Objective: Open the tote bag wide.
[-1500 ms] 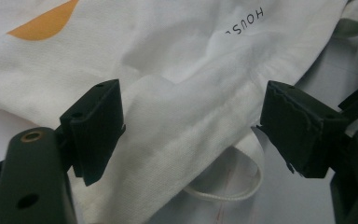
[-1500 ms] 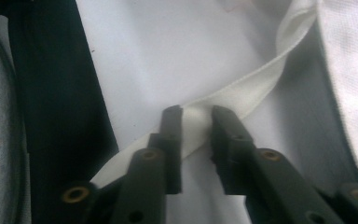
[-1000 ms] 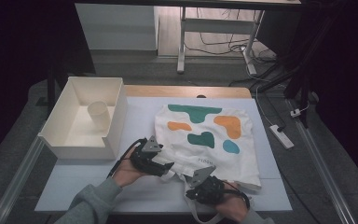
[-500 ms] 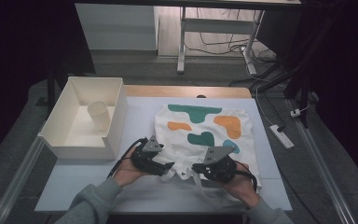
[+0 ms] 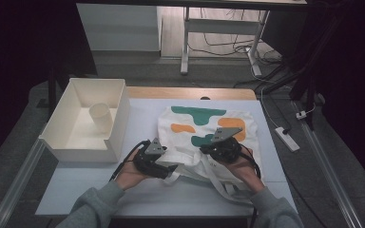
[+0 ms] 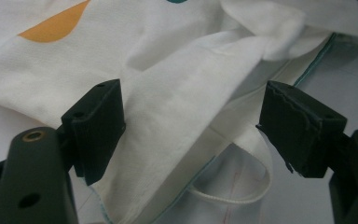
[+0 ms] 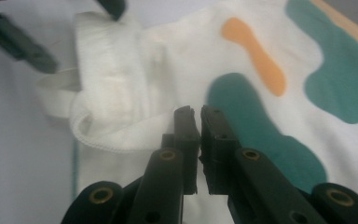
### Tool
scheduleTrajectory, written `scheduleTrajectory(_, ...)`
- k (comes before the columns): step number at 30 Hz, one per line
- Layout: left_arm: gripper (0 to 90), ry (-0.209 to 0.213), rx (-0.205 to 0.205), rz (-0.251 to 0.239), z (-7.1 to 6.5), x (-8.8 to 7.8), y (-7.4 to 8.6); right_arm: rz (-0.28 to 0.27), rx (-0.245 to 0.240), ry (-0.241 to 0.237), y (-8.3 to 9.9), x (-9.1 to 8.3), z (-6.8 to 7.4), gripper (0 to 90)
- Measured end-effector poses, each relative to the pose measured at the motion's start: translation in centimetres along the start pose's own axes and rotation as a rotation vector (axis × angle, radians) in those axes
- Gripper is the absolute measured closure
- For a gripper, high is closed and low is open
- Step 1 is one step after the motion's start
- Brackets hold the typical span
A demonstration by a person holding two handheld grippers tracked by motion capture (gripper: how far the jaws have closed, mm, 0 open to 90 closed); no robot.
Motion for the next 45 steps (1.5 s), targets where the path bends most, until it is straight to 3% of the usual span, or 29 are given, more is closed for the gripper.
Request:
scheduleTrajectory(8,22.0,-0.005,0.001,-0.005,0.0,-0.1,-0.1,-0.004,0.081,0.020,0.1,0.9,-3.1,84.2)
scheduleTrajectory(14,22.0,-0.005,0.000,-0.006,0.0,-0.1,-0.1,0.065,0.092,0.022,1.7,2.9,-3.1,84.5)
scheduleTrajectory(16,21.9,-0.006,0.000,-0.007,0.0,-0.2,0.0,0.059,0.086,0.033,1.5,2.6,-3.0,75.3)
scheduleTrajectory(20,21.9,-0.005,-0.002,-0.003,0.1,-0.1,0.0,-0.014,0.087,0.050,0.3,0.2,-1.9,58.6)
scheduleTrajectory(23,21.8,-0.005,0.004,0.003,0.1,-0.1,0.1,-0.069,0.075,0.045,-0.3,-2.0,-0.2,55.2)
scheduleTrajectory(27,21.9,-0.006,0.003,0.000,0.0,-0.1,0.0,-0.069,0.058,0.038,0.6,-4.1,2.1,50.3)
scheduleTrajectory(30,21.8,-0.007,0.007,0.003,0.0,-0.2,0.1,-0.034,0.082,0.015,1.6,-5.2,3.4,45.8)
scheduleTrajectory(36,21.8,-0.008,0.008,0.003,0.0,-0.2,0.1,0.055,0.071,0.039,4.3,-6.2,5.9,39.9)
scheduleTrajectory(41,21.7,-0.008,0.006,0.004,0.0,-0.1,0.1,0.090,0.127,0.059,6.6,-6.5,5.8,40.5)
scheduleTrajectory(45,21.8,-0.007,0.005,0.002,0.0,-0.1,0.1,0.124,0.125,0.056,7.3,-6.4,5.9,48.8)
Point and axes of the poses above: each handheld gripper's, and its own axes: x roughly forward along the jaws, y roughly out of its underside, z roughly to its left, the point moved 5 cm from there along x, roughly forward along the jaws, and after that the axes turned 7 degrees about x, right-handed, at the moved point
